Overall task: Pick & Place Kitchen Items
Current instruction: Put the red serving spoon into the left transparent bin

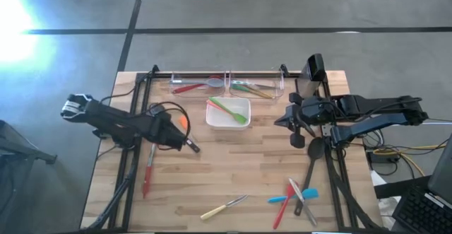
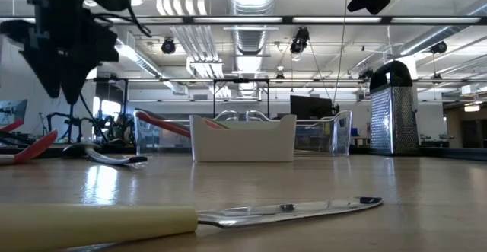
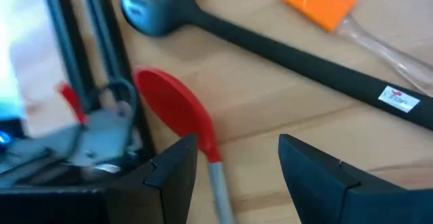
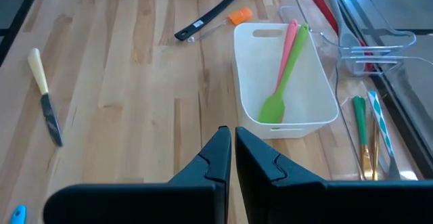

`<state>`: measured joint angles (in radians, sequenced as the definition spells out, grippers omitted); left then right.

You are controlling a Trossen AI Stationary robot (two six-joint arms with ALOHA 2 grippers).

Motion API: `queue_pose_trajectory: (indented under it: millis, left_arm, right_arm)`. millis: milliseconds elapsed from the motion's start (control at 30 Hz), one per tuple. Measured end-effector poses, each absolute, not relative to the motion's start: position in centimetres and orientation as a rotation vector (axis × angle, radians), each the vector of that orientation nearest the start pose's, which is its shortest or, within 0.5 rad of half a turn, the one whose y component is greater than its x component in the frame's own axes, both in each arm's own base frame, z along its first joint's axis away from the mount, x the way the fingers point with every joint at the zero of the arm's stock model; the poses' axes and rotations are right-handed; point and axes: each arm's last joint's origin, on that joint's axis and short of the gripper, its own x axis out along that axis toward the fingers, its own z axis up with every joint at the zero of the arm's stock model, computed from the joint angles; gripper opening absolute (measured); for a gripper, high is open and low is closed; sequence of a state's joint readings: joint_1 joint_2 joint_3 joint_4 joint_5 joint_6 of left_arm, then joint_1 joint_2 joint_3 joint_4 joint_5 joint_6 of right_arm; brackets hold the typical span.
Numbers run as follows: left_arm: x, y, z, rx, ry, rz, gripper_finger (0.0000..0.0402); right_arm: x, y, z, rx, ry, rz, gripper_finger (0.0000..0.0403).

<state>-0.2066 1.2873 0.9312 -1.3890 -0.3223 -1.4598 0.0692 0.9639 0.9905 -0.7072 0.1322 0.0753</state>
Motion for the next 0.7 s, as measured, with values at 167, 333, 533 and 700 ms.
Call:
queue_pose_trajectory:
  millis: [167,333,533,700]
  left_arm:
    - [17.1,-2.8,21.0,-0.725,1.216,1.268,0.0210]
    - [15.9,-2.7,19.4,-0.798,1.235,1.373,0.0210]
    - [15.6,-2.7,18.0,-0.819,1.253,1.379,0.0210]
    - [15.8,-2.5,17.8,-0.827,1.231,1.412,0.0202]
  right_arm:
    - [19.4,1.0,32.1,-0.002,0.703,-0.085,0.0018]
    - [19.9,1.0,31.7,-0.009,0.729,-0.084,0.0018]
    - [20.6,1.1,31.1,-0.013,0.756,-0.085,0.0018]
    - [21.0,1.1,30.8,-0.015,0.772,-0.085,0.0018]
